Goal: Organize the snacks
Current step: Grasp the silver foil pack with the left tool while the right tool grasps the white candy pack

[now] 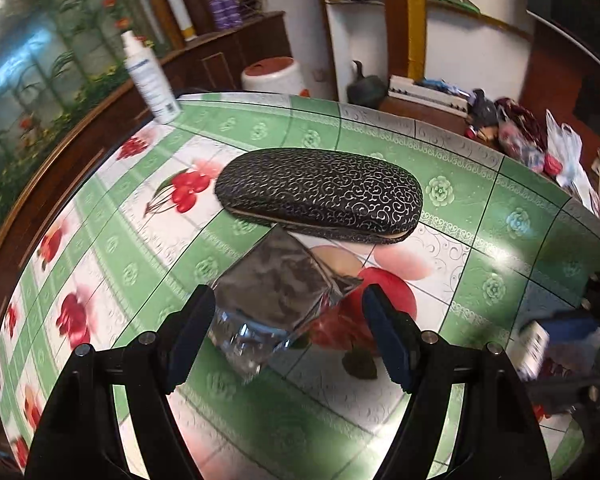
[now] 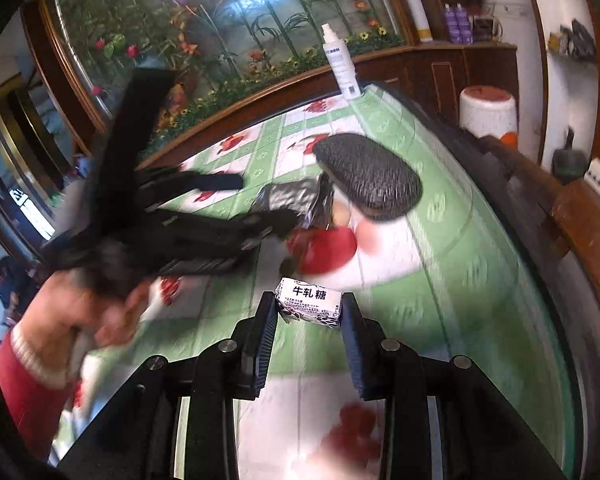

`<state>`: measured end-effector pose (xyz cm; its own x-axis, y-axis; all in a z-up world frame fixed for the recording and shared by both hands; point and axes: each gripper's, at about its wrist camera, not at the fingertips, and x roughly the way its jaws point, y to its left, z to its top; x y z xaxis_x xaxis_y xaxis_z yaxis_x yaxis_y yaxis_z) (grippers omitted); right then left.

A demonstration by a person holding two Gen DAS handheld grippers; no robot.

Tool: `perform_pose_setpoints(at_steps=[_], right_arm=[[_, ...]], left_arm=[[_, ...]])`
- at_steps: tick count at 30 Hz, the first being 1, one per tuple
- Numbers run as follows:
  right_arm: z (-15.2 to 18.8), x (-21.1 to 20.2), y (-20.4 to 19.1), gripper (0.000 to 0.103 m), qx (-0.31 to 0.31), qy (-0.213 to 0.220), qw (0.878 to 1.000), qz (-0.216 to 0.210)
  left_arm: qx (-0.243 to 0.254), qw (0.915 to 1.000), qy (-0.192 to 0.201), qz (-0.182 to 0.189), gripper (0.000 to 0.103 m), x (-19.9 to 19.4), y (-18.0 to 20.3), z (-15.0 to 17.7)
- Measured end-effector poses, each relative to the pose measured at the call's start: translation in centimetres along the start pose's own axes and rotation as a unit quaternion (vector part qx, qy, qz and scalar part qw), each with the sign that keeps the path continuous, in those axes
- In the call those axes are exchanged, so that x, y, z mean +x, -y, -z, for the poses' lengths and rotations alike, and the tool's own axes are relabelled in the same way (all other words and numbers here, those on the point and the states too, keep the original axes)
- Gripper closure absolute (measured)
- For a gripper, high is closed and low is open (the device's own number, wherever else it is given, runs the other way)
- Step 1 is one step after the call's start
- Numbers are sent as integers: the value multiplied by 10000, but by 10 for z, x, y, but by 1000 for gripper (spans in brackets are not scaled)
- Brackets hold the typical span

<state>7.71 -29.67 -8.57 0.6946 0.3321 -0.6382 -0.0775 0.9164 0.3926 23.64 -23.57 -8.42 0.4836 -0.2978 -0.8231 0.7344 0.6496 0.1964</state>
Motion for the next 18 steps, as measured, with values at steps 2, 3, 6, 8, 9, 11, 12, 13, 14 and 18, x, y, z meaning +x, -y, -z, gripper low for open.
perform_pose_setpoints(at_steps=[2, 3, 6, 8, 9, 11, 12, 13, 14, 18], right_arm=[[7, -3, 2, 70, 79, -61, 9999, -74], [9, -4, 2, 70, 119, -76, 9998, -114], [10, -8, 3, 70, 134, -63, 9998, -126], [8, -12, 1, 70, 110, -23, 9999, -119], [7, -13, 0, 70, 94, -14, 9999, -117], [7, -15, -1, 69, 103, 23, 9998, -152], [6, -14, -2, 69, 88, 32, 9998, -147], [7, -15, -3, 69, 76, 40, 9999, -147], [7, -15, -4, 69, 78, 45, 9998, -155], [11, -14, -6, 69, 90, 12, 9998, -180]], left_arm=[[189, 9997, -135, -20, 27, 12, 3, -7], [246, 9994, -222, -46, 27, 17, 5, -9], [220, 9991, -334, -145, 20, 29, 8, -12], [84, 9993, -294, -209, 19, 31, 9, -12], [-22, 9994, -281, -205, 19, 32, 7, -12], [-161, 9993, -248, -228, 22, 32, 5, -10], [-292, 9993, -233, -100, 26, 32, 2, -7], [-393, 9990, -213, -31, 40, 31, -2, -6], [-496, 9985, -223, 18, 58, 30, -6, -3], [-771, 9966, -228, 170, 73, 24, -13, 9]])
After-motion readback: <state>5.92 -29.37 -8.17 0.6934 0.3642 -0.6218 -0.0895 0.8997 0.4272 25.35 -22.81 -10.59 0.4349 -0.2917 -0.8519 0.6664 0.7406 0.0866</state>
